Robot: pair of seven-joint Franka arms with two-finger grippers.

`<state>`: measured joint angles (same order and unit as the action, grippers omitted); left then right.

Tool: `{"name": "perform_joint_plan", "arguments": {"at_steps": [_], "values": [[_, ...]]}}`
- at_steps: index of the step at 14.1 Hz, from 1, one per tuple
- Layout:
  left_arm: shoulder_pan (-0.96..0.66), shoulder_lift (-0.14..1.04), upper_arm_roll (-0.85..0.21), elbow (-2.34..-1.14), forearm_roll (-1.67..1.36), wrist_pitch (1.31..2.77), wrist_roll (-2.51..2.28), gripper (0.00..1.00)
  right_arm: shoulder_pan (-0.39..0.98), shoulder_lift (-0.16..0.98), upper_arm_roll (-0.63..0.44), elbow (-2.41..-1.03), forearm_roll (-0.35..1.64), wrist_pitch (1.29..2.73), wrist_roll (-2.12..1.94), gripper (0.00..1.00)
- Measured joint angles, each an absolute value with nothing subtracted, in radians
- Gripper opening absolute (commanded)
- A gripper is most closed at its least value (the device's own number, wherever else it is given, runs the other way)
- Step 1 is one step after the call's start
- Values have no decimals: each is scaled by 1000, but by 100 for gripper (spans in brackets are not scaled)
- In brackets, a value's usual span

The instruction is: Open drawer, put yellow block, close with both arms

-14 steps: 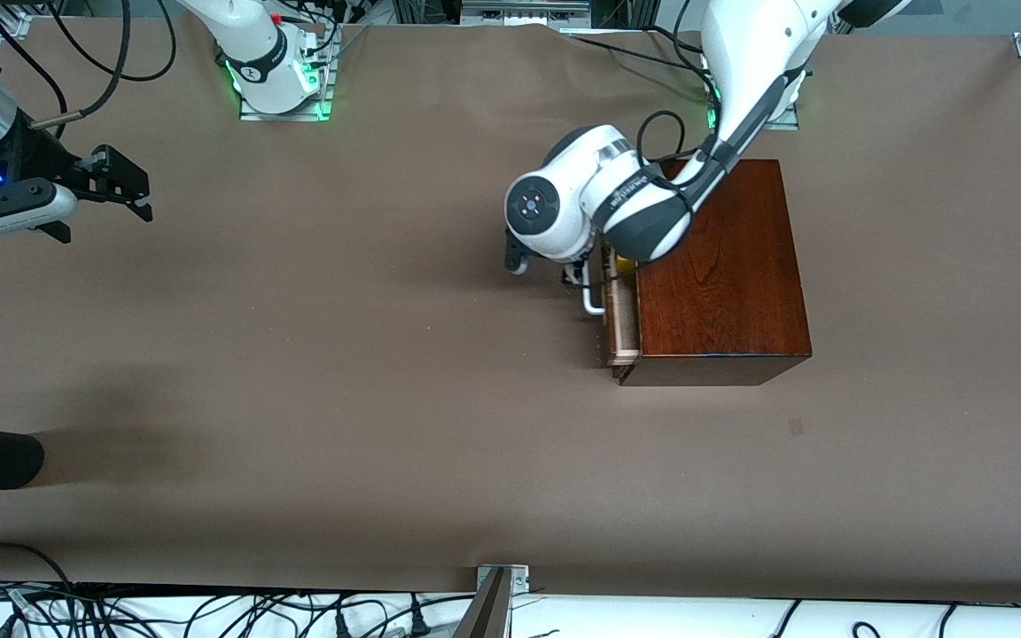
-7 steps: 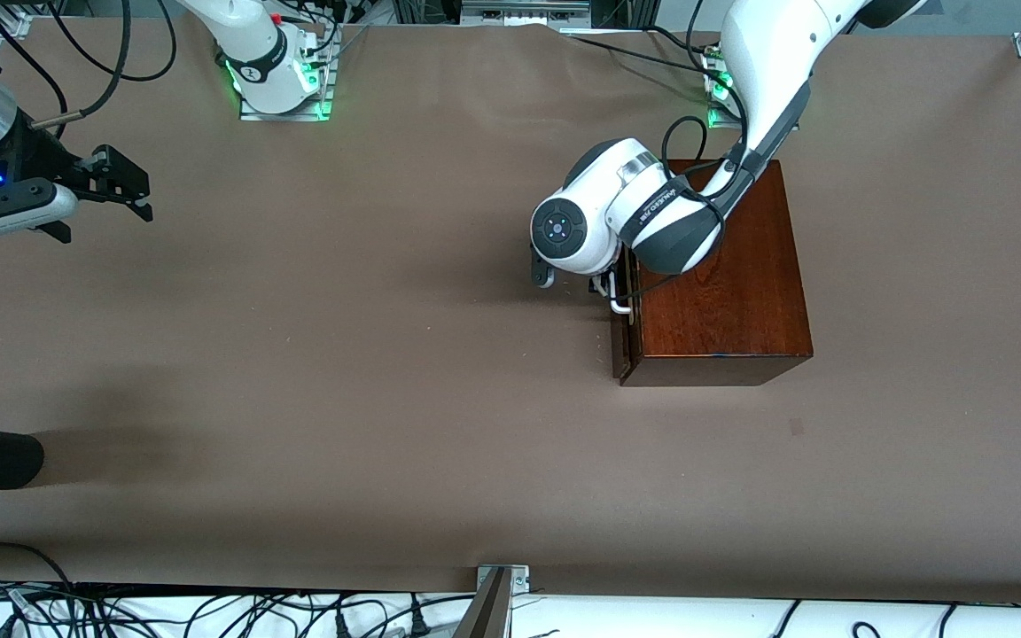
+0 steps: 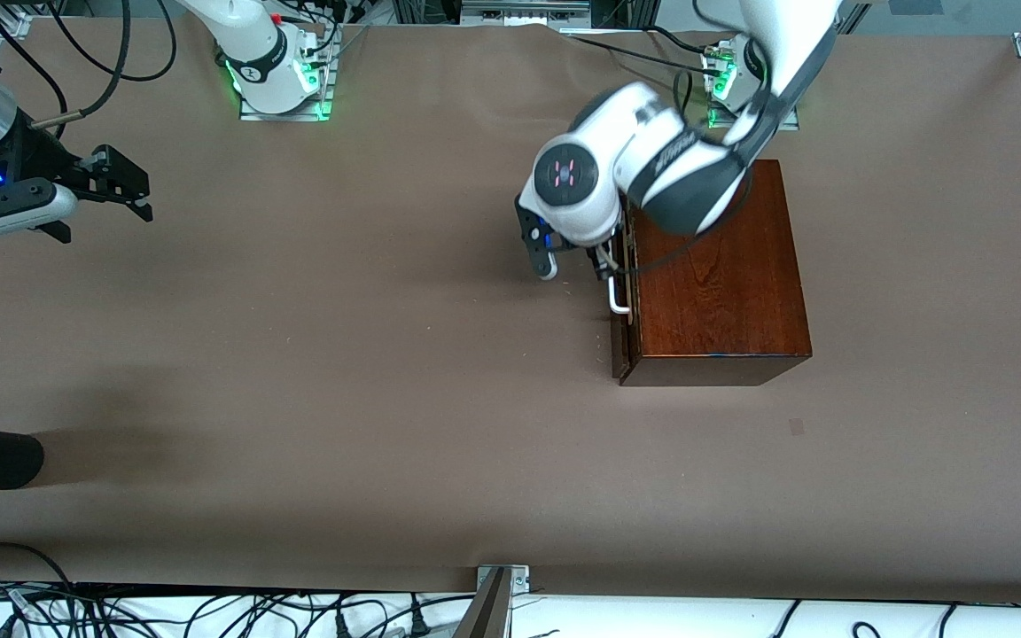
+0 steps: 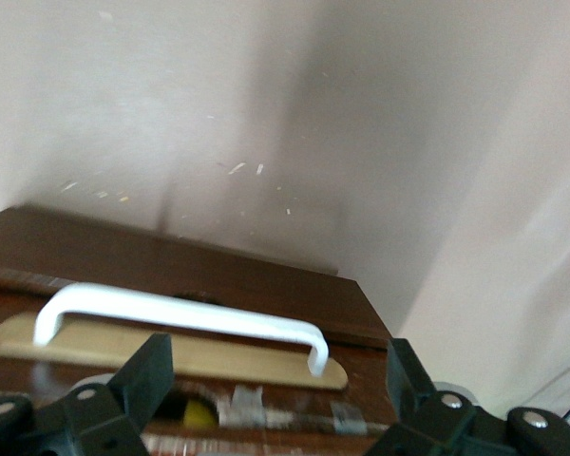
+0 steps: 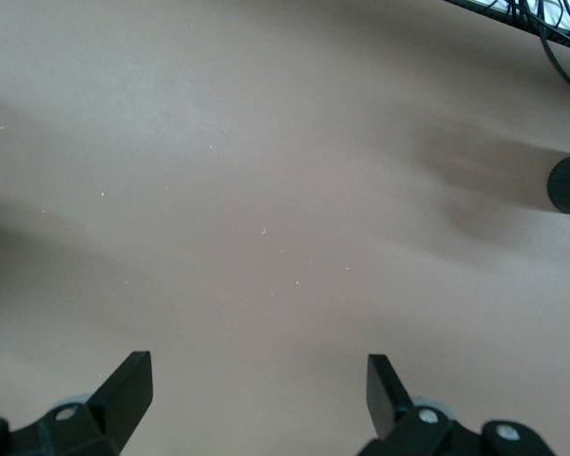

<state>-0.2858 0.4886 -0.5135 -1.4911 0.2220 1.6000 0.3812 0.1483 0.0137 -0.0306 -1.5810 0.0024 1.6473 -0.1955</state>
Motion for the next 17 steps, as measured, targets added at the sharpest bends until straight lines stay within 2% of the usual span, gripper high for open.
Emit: {"name": "perform_joint_plan", "arguments": {"at_steps": [5, 9, 13, 17], "values": [[-187, 338, -506, -1442, 222, 1556, 153, 100, 148, 14, -31, -1581, 3, 1647, -195, 100], [-2, 307, -490, -1314, 212, 1446, 151, 100, 148, 14, -31, -1581, 3, 1647, -195, 100], [12, 274, -292, -1302, 91, 1480, 128, 100, 148, 14, -31, -1581, 3, 1647, -195, 100], [12, 143, -120, -1450, 19, 1543, 40, 100, 148, 14, -31, -1581, 3, 1647, -195, 100]]}}
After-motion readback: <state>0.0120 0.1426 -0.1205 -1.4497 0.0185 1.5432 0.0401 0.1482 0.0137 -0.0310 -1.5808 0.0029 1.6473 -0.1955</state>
